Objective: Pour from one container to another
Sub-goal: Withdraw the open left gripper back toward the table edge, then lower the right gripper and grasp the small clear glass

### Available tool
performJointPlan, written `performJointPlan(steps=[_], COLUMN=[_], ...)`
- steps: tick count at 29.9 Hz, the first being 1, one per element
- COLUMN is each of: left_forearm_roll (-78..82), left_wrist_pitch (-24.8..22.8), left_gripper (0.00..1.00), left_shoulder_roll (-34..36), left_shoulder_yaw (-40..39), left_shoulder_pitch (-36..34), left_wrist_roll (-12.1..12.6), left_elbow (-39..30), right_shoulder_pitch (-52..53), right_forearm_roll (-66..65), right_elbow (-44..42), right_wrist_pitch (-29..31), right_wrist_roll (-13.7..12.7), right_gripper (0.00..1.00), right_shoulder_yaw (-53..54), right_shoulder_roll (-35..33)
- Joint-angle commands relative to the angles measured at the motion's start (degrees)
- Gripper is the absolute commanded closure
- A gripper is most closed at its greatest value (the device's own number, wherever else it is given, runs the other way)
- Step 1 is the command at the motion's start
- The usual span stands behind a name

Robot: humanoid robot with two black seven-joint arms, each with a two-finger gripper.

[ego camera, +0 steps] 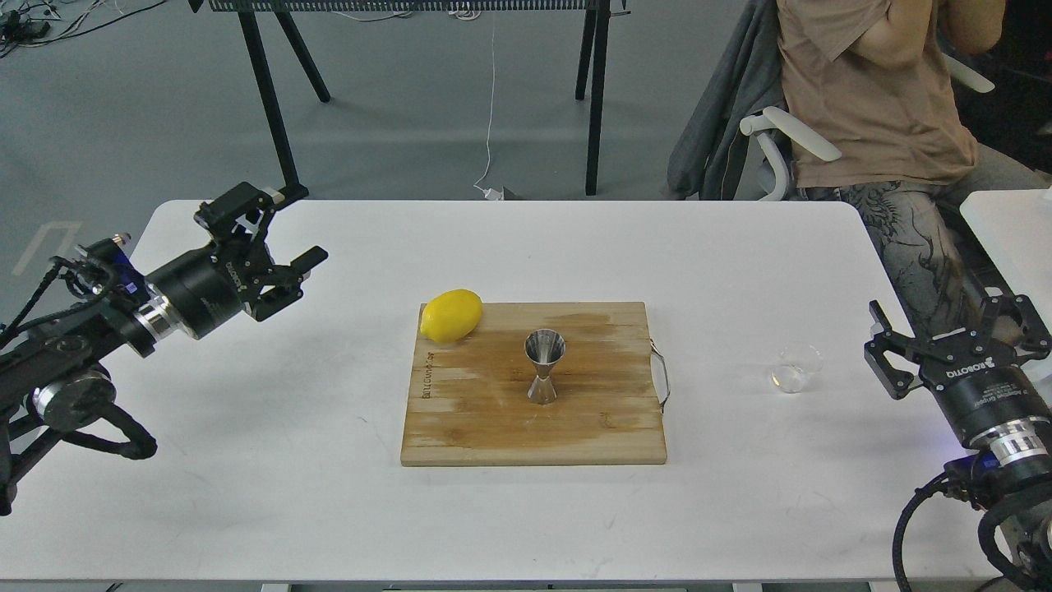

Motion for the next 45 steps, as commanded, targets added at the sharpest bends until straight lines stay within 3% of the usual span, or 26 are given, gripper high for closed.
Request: performJointPlan(steps=[1, 2, 9, 13, 18, 25, 36, 45], left_forearm_roll=[-7.11, -7.29, -7.38, -7.38, -7.38, -7.38, -7.38, -7.38], left_wrist_pitch=[-0.03, -0.03, -0.03, -0.03, -0.03, -0.03, -0.03, -0.03], left_gripper=[0.02, 0.02, 0.02, 0.02, 0.02, 0.01, 0.01, 0.01], left_shoulder_roll=[0.19, 0.10, -0.08, -0.08, -0.25, -0.52, -0.52, -0.60], left_shoulder_yaw=[0.01, -0.08, 0.01, 0.01, 0.01, 0.18, 0.18, 0.18], left_shoulder_pitch=[-0.22, -0.22, 0.48, 0.48, 0.57, 0.74, 0.74, 0.74], left_wrist_roll=[-0.01, -0.01, -0.01, -0.01, -0.01, -0.01, -0.01, -0.01], left_elbow=[1.19, 1.55, 1.73, 1.73, 1.73, 1.73, 1.90, 2.61], right_shoulder_pitch=[-3.91, -4.53, -5.42, -3.75, -0.41, 2.23, 10.13, 14.09], right_forearm_roll=[4.39, 4.57, 4.75, 4.75, 4.40, 4.14, 3.96, 3.87], right_elbow=[4.43, 5.92, 11.65, 12.00, 11.65, 10.51, -1.44, -5.04], right_wrist_pitch=[0.00, 0.00, -20.67, -33.60, -42.93, -44.79, -43.56, -43.56], right_wrist_roll=[-0.11, -0.11, -0.29, -2.92, -4.24, -4.33, -6.18, -6.18], right_gripper=[0.01, 0.01, 0.01, 0.01, 0.01, 0.01, 0.01, 0.01], right_shoulder_yaw=[0.07, 0.42, 0.77, 0.60, -0.46, -3.18, -6.96, -9.51], right_shoulder_roll=[-0.26, -0.52, -2.10, -1.40, -1.31, -1.31, 3.78, 5.45])
